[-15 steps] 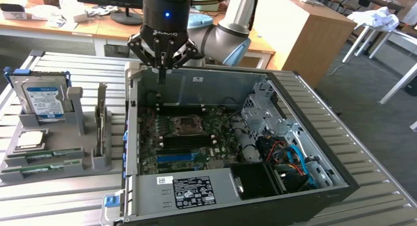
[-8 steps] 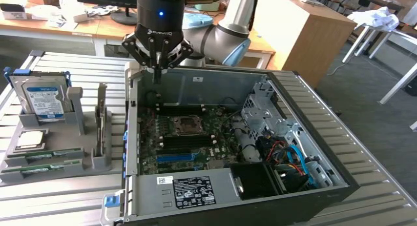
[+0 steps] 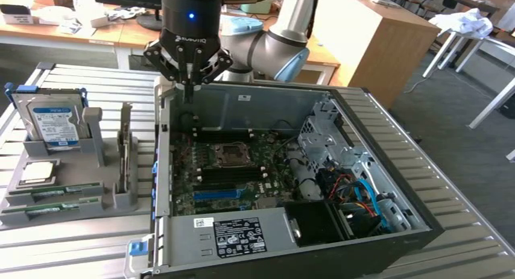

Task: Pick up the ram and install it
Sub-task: 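Reach for the ram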

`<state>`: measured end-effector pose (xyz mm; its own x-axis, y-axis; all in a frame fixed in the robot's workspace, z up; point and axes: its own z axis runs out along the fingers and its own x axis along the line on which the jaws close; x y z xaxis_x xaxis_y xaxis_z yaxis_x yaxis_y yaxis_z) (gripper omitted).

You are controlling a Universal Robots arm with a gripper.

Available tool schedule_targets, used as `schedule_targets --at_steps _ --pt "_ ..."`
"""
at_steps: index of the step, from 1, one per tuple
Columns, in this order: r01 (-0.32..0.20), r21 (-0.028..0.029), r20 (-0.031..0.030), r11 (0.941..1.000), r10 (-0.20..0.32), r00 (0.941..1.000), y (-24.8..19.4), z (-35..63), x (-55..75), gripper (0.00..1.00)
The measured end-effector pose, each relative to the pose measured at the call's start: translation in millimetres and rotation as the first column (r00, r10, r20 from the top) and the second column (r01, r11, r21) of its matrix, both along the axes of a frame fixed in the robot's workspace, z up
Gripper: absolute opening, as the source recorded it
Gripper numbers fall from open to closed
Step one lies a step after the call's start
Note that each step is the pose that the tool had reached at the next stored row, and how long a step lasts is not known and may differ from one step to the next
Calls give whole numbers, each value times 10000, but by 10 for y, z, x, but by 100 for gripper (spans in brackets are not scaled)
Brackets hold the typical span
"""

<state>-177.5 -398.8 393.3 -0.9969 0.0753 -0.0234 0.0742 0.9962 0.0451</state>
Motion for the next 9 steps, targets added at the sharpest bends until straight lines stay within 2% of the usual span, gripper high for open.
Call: schedule_targets --at_steps 9 --pt "0 0 0 10000 0 10000 0 0 -76 10"
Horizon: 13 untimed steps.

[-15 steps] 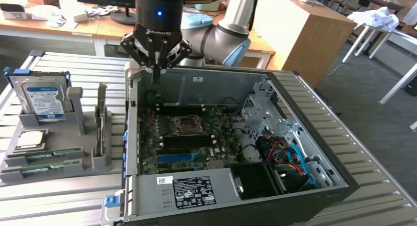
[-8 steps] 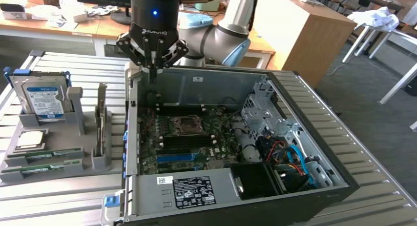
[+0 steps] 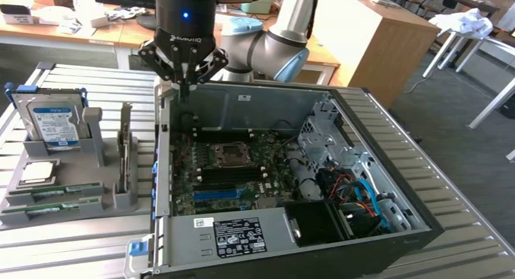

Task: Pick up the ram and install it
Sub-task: 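Reach for the ram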

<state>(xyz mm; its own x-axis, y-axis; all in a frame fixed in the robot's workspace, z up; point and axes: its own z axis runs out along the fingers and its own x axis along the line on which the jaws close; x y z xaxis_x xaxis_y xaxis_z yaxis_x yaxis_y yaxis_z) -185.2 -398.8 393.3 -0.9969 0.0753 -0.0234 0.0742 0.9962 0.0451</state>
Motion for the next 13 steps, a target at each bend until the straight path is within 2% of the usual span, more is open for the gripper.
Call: schedule_targets --at_steps 13 --pt "0 0 -1 10000 0 10000 0 0 -88 10"
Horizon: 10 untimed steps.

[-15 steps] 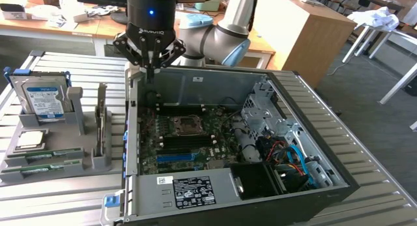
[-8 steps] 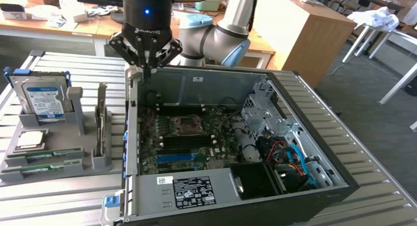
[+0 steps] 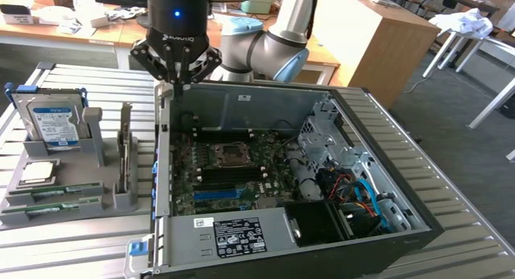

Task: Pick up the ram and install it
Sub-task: 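Reach for the ram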

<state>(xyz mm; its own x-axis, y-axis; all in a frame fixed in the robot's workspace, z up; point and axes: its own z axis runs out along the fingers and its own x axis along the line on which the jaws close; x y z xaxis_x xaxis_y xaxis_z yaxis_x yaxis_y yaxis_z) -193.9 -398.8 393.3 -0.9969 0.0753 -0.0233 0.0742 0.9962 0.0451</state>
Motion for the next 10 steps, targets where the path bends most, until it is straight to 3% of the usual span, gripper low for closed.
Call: schedule_targets --at_steps 10 --pt "0 0 0 10000 0 10000 0 0 -61 10"
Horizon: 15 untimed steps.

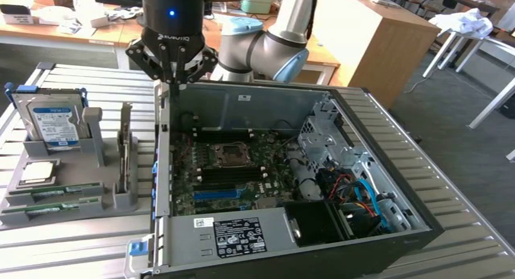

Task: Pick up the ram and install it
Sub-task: 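Reach for the ram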

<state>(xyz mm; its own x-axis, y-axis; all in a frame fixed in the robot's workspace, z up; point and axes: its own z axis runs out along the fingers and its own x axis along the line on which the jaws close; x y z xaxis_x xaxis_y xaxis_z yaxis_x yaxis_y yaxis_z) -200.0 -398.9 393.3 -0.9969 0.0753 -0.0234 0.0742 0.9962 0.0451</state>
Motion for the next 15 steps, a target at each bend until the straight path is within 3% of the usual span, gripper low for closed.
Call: schedule_targets --at_steps 15 --pt "0 0 0 10000 0 10000 0 0 -90 10"
